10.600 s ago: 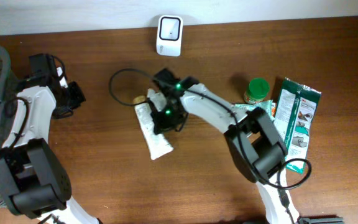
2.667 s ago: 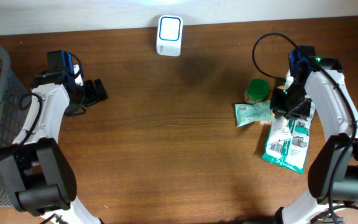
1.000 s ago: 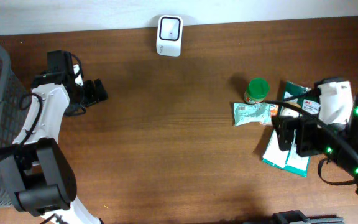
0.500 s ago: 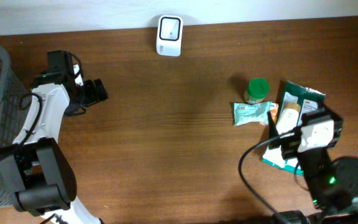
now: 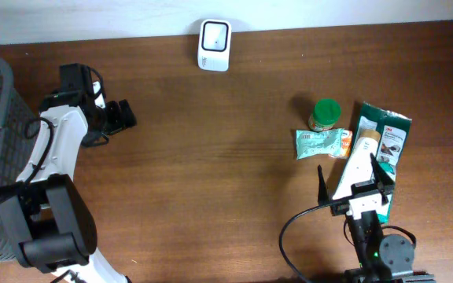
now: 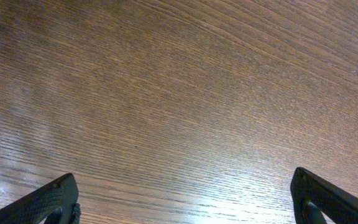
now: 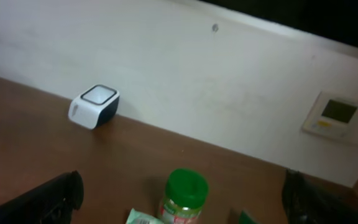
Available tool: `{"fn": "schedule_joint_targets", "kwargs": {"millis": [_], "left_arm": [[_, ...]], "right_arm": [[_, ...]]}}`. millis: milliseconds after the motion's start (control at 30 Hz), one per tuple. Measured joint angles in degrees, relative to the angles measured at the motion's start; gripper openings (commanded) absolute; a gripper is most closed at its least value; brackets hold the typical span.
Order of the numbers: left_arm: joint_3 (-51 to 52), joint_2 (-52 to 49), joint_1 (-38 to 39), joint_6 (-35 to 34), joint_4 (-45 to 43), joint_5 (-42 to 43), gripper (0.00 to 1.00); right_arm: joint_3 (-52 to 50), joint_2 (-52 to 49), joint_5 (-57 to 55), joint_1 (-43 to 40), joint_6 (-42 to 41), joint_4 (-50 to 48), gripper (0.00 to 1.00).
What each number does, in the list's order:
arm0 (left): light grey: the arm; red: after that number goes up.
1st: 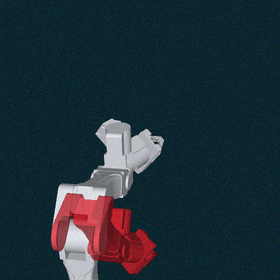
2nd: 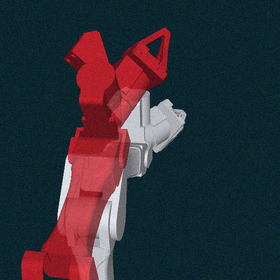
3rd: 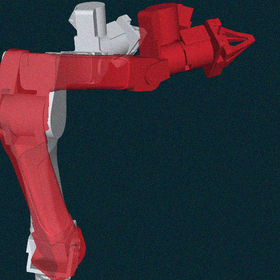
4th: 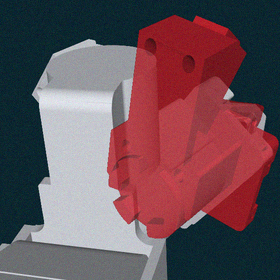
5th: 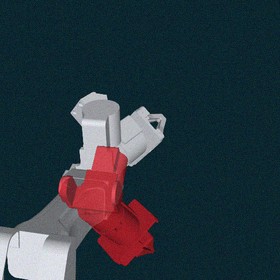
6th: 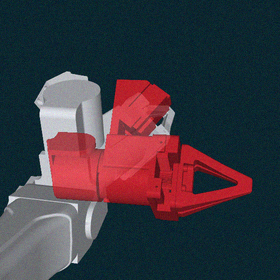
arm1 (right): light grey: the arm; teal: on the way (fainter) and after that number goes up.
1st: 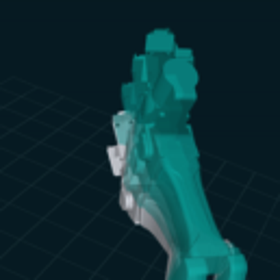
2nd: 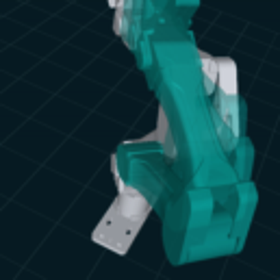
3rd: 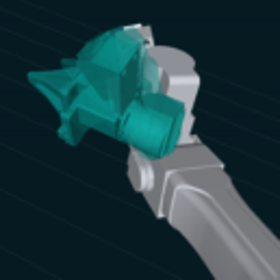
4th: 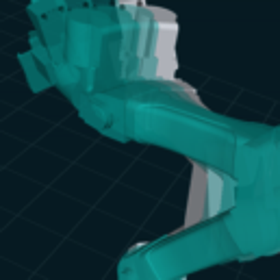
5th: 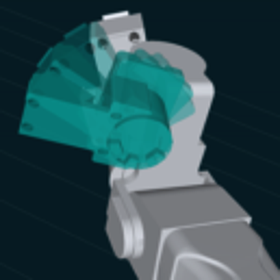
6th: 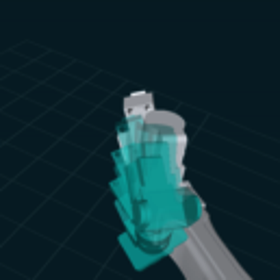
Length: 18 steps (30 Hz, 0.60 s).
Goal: Scan the item barcode
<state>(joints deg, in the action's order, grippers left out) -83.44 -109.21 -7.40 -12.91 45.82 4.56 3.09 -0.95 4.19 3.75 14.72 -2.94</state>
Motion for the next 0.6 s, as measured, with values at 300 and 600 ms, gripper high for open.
{"fn": "schedule_joint_targets", "kwargs": {"millis": [300, 600], "left_arm": [[0.0, 0.0, 0.0, 0.0, 0.0, 0.0, 0.99], [0.0, 0.0, 0.0, 0.0, 0.0, 0.0, 0.99]], "right_arm": [[-2.4, 0.1, 0.9, 0.0, 0.0, 6.1, 0.98], [-2.5, 0.1, 0.8, 0.0, -2.5, 6.7, 0.98]]}}
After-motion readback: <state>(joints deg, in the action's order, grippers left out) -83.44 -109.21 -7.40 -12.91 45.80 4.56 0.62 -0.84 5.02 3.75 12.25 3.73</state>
